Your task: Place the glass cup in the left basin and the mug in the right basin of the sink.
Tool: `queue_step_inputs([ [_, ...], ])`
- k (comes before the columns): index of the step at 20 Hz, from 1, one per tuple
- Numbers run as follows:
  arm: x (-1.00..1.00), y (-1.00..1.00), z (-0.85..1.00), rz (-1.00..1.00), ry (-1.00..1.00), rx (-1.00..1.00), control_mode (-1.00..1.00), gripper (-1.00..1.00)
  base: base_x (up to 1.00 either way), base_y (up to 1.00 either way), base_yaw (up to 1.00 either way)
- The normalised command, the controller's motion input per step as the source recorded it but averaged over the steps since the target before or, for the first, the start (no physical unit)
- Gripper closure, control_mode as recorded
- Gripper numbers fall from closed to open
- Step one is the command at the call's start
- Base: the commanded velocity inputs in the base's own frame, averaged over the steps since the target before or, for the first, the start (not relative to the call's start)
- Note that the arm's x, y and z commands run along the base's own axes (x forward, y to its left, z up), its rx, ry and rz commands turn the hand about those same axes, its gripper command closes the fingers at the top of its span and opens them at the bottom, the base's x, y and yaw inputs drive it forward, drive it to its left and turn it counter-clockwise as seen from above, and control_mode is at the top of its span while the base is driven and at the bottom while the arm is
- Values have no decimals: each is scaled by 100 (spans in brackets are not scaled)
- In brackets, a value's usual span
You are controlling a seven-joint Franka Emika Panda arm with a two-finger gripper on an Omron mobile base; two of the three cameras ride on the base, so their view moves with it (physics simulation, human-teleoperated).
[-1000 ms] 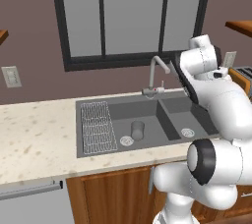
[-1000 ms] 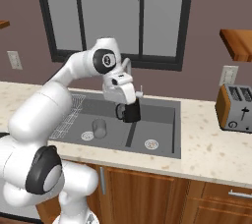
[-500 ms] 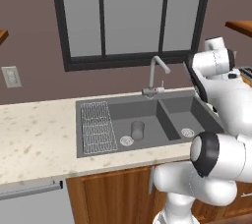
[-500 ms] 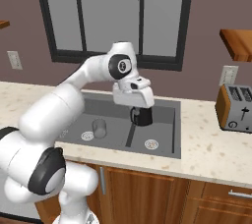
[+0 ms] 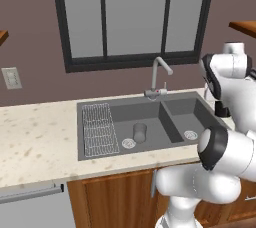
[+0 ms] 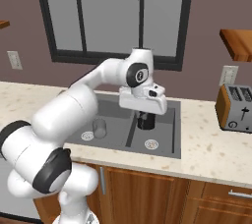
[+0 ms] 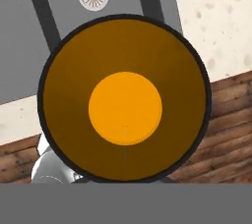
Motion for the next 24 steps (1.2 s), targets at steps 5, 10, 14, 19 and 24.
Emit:
queue_step_inputs([
  [5, 21, -6, -10, 24, -1, 22, -100, 100, 0, 0, 0],
  [10, 29, -8, -17, 18, 0, 14, -100, 100, 0, 0, 0],
  [14, 31, -15, -22, 13, 0, 7, -100, 100, 0, 0, 0],
  [19, 32, -6, -28, 9, 0, 4, -100, 100, 0, 0, 0],
  [24, 37, 0, -31, 7, 0, 0, -100, 100, 0, 0, 0],
])
